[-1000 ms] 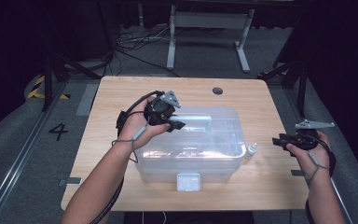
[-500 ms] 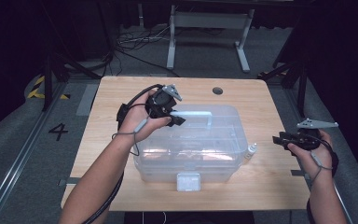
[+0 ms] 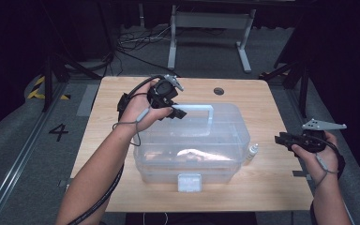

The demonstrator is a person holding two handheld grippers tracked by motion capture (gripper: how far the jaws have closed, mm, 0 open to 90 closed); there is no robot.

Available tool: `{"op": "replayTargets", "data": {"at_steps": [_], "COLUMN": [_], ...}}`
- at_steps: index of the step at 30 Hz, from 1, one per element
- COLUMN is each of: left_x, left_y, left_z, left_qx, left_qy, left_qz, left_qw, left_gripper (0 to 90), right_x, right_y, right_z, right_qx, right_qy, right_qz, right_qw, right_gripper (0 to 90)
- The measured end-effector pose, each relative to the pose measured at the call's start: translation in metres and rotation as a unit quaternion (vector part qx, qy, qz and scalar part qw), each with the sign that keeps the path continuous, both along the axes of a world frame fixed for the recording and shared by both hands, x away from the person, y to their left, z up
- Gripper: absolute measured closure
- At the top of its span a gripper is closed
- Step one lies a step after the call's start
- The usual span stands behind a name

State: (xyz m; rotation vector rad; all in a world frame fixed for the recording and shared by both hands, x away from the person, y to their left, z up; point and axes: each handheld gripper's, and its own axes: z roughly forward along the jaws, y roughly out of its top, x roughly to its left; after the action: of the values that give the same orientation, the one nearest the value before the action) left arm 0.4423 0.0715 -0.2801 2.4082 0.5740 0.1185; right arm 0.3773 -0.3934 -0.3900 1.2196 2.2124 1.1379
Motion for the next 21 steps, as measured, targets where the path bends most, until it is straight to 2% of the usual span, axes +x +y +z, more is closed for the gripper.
{"op": "replayTargets", "data": {"at_steps": [3,14,21], "left_x": [0.005,0.022,0.030], "left_y": [-0.001,-0.001,-0.003], "left_z": [0.003,0.010,0.014], "left_qx": [0.004,0.008,0.022], "left_qy": [0.002,0.016,0.021], "left_qz": [0.003,0.009,0.009], "left_qw": [1.0000,0.9998,0.9995], "left_gripper": [72.7,72.4,72.5], "right_x": [-0.007,-0.023,-0.032], "right_y": [0.006,0.025,0.038], "right_z": [0.006,0.023,0.030], "right_qx": [-0.001,0.006,0.003], "right_qy": [-0.005,-0.022,-0.033], "right_qz": [0.015,0.059,0.090], "right_qw": [0.9999,0.9980,0.9954], "right_gripper": [74.7,84.5,87.9]}}
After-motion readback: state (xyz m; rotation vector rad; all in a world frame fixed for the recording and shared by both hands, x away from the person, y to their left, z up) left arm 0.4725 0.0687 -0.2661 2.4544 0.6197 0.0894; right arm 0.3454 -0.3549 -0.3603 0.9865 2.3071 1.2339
